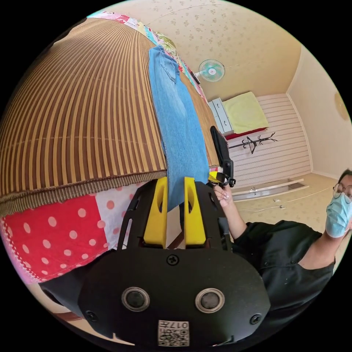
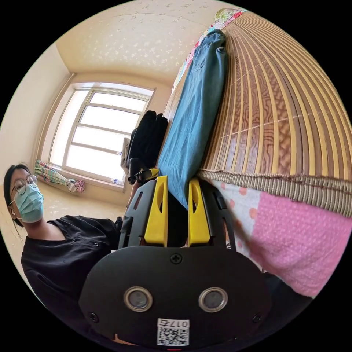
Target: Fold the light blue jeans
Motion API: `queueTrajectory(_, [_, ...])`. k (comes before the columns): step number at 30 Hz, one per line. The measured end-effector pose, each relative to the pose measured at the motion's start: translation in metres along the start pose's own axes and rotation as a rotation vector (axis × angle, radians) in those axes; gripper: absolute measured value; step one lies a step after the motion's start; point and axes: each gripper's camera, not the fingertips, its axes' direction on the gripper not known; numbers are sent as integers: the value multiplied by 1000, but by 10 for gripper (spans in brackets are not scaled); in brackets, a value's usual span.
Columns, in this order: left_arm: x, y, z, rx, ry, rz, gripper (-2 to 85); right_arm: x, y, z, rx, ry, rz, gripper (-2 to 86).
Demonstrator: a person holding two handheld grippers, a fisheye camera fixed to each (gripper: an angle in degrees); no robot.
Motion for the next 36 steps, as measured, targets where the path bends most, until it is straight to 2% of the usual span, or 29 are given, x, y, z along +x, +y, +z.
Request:
queueTrajectory(3, [-5,-1,-4,3,-5,0,29,4,-4,4,-9,-9,25,38])
queueTrajectory(5, [-9,0,-6,0,66,13,11,4,-1,1,-5,-40,12,30])
queueTrajectory(9, [6,6,-22,25,130,96,9,-16,9,-15,6,-85,-47,23])
queueTrajectory(12, [25,7,-31,21,218,176,46,-44,14,-34,21,-141,-129,20])
queueTrajectory(14, [23,0,-30,5,251,163,103,-55,13,-45,29,-118,-147,19])
queueTrajectory(18, [-7,-13,-7,-43,272,56,98,-33,10,-44,6,-133,-102,21])
queueTrajectory(20, [-13,-14,5,-65,214,15,48,-13,17,-40,27,-173,-39,23])
queueTrajectory(23, [3,-6,0,-37,180,47,29,-17,31,-41,50,-168,-49,27])
queueTrajectory(25, [17,0,-7,-13,195,82,32,-28,37,-43,59,-151,-79,30])
queueTrajectory(28, [31,6,-13,31,226,115,91,-35,38,-45,62,-151,-92,44])
queueTrajectory(30, [25,8,-6,11,187,95,111,-26,35,-41,59,-154,-70,63])
queueTrajectory(32, [9,16,13,-34,71,33,118,-5,31,-31,45,-145,-4,83])
queueTrajectory(36, [6,31,27,-8,-3,47,94,12,35,-18,24,-44,56,95])
